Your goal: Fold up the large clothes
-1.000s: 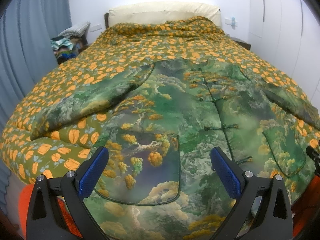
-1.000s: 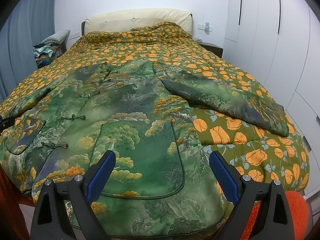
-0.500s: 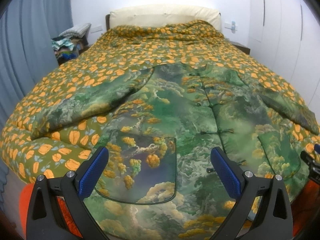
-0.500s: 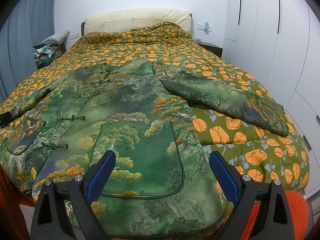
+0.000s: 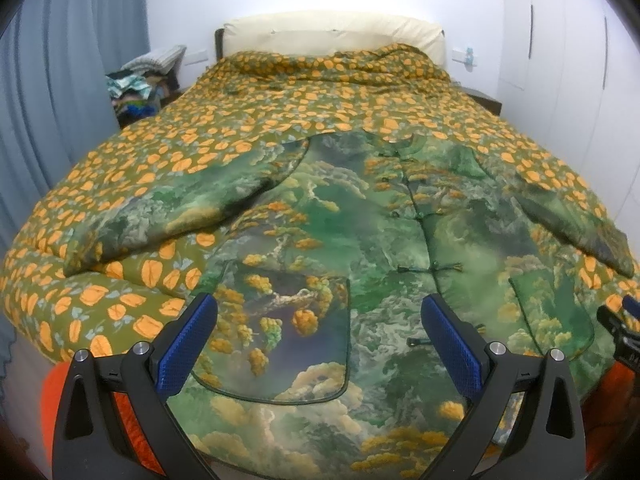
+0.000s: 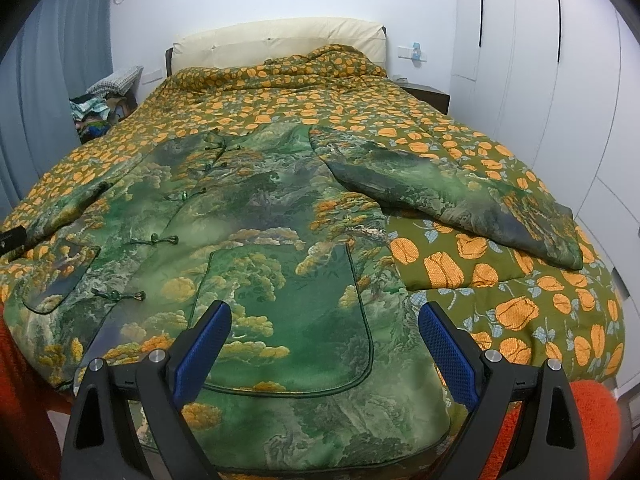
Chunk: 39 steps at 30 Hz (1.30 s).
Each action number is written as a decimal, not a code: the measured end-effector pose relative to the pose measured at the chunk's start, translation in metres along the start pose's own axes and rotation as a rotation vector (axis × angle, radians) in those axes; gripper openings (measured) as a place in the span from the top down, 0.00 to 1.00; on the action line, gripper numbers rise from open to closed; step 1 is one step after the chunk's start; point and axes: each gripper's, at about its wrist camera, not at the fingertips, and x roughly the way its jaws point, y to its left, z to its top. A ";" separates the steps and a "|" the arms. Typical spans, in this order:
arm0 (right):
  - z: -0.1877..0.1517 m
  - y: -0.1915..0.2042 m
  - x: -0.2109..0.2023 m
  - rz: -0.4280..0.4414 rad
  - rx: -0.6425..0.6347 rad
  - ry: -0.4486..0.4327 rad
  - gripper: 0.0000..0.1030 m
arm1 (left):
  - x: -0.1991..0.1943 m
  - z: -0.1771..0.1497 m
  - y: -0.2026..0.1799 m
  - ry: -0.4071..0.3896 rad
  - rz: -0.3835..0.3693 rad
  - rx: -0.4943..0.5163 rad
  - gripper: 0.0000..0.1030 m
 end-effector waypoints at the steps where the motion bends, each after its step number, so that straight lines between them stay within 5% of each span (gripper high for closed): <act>1: 0.001 -0.004 0.000 0.000 0.017 0.003 0.09 | -0.001 0.000 0.000 -0.003 -0.001 -0.002 0.01; 11: 0.016 -0.081 -0.001 -0.020 0.280 0.019 0.09 | 0.004 -0.001 -0.001 0.011 0.007 -0.004 0.01; 19: 0.027 -0.220 0.039 0.120 0.744 0.098 0.09 | 0.007 -0.005 -0.005 0.020 0.020 0.014 0.01; 26: 0.012 -0.301 0.087 0.212 1.062 0.087 0.09 | 0.010 -0.005 -0.006 0.026 0.030 0.021 0.01; 36: 0.016 -0.355 0.118 0.115 1.229 -0.016 0.10 | 0.022 -0.009 -0.010 0.069 0.048 0.033 0.01; 39: 0.009 -0.372 0.128 0.098 1.315 -0.038 0.19 | 0.024 -0.011 -0.012 0.077 0.057 0.041 0.01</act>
